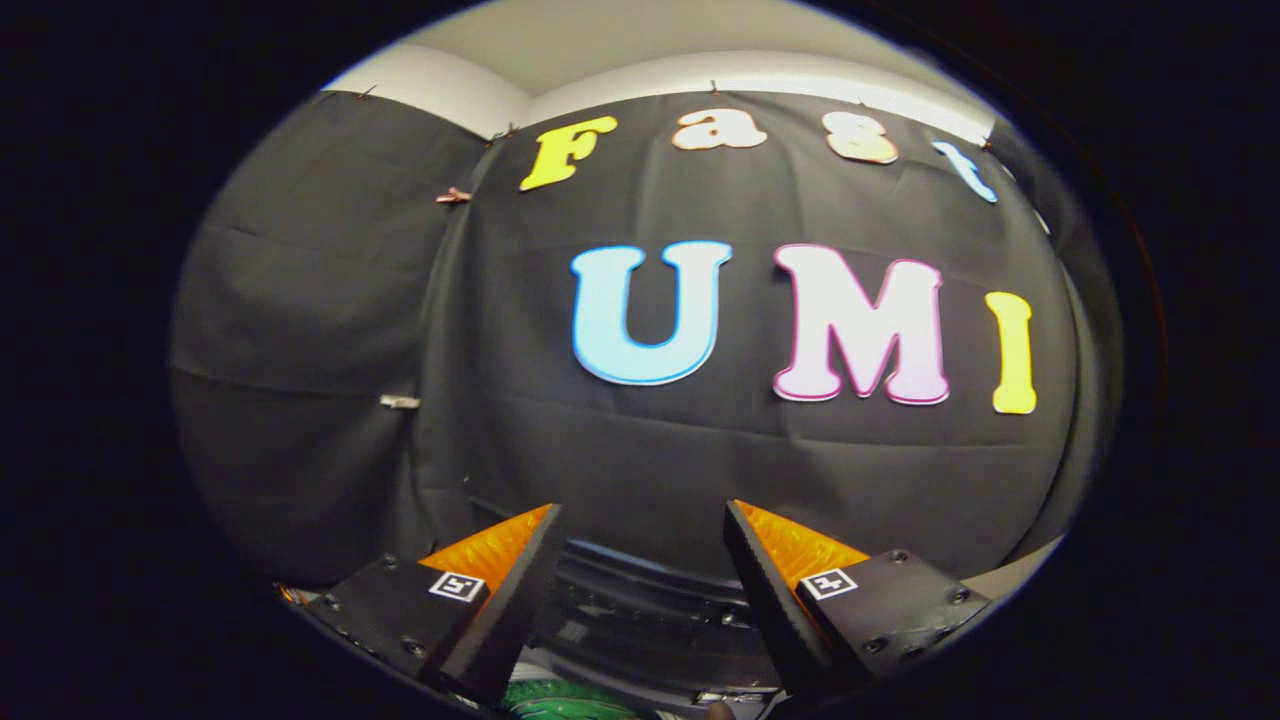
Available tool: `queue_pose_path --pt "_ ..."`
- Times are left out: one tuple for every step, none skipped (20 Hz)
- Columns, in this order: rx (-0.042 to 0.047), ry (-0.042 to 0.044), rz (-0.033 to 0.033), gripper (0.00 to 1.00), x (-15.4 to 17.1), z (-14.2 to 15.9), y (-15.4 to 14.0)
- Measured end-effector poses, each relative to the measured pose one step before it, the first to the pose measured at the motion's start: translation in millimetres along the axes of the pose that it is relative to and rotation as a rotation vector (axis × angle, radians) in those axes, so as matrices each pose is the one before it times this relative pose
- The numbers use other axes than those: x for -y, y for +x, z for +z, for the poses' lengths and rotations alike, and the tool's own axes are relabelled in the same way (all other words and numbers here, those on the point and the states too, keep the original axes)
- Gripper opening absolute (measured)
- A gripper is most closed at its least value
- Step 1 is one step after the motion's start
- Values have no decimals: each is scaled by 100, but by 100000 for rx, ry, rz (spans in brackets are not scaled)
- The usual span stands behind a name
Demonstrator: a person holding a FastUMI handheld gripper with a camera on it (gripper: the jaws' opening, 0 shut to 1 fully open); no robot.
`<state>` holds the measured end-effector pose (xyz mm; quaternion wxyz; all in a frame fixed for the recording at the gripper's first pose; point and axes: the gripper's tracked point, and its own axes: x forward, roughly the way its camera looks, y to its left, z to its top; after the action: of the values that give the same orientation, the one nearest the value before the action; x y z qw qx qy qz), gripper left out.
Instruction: Put the clothes into the washing machine and then close the washing machine lid.
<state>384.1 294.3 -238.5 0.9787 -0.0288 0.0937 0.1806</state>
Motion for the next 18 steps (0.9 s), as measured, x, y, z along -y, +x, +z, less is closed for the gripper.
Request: queue_pose_path --pt "267 927 -3718 99 813 -73 331" --pt "-803 1093 -2683 98 548 -345 313" --pt "-1567 804 -2438 98 536 -524 498" --pt "-1806 723 -2324 99 395 -466 600" --pt "-1722 902 -2187 99 582 -435 645" --pt "-1686 866 -2617 99 625 -445 552" --pt "-2018 920 -2590 99 718 -468 606" --pt "-1897 1042 -1747 99 478 -333 446" --pt "-1813 853 -1612 99 392 -484 421" --pt "-1973 397 -1654 99 358 -472 438" --pt "-1786 155 -1454 99 350 -363 413" --pt "-1787 3 -1394 99 212 -470 279" --pt "-1770 35 -1128 99 191 -507 379" --pt "-1875 -32 -872 99 187 -454 315" --pt "-581 935 620 99 -135 -57 78" --pt "111 573 27 99 -139 41 218" --pt "-1265 -181 387 98 -319 -705 426" --pt "-618 182 453 97 1 -31 -128"
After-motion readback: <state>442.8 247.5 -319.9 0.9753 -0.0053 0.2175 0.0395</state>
